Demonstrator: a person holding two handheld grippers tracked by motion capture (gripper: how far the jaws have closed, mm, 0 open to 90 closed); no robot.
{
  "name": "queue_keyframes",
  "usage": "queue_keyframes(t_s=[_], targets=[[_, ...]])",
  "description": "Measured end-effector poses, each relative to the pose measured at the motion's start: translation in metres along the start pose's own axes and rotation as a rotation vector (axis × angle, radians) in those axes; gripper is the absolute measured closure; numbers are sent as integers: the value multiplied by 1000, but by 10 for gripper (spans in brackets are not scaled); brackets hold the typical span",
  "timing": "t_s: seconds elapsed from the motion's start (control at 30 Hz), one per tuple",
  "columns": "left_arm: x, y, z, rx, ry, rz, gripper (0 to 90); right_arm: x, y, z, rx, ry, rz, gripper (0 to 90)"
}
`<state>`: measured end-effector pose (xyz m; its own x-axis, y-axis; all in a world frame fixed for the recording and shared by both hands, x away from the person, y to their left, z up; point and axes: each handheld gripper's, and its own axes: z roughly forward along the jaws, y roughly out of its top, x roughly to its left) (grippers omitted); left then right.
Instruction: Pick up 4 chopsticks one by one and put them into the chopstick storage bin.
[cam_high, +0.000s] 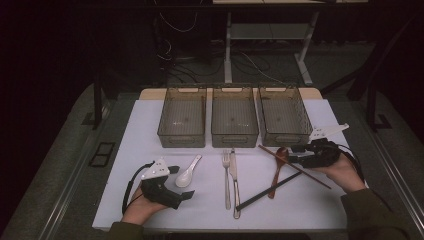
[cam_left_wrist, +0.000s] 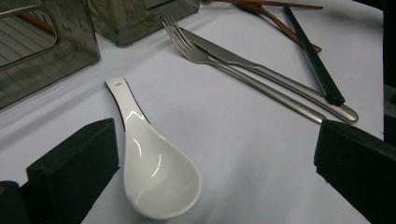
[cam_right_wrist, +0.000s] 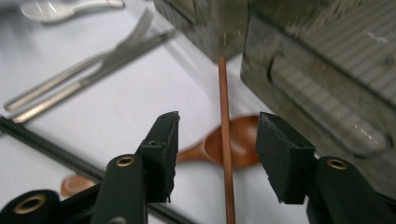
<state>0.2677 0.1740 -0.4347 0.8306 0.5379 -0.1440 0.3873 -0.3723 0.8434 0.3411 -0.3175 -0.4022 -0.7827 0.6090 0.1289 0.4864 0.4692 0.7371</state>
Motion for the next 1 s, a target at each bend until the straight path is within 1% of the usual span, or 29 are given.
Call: queue_keyframes(t_s=[0.13,0.23,0.4,0.57,0.8,1.0], targets=[[0,0,0,4,-1,-1,0,-2,-9,1,37,-8,2,551],[0,0,0,6,-1,0,0,-5,-14,4,66,-12,-2,575],[1,-1,1,7,-1,0,0,-7,-16,11,121,-15,-5,617],[1,-1,1,9,-1,-1,0,-6,-18,18,169,-35,-26,654],[1,-1,1,11,-1,-1,0,-6,-20,23,211,-51,-42,686],[1,-1,1,11,-1,-1,0,-7,-21,24,228,-54,-56,719]])
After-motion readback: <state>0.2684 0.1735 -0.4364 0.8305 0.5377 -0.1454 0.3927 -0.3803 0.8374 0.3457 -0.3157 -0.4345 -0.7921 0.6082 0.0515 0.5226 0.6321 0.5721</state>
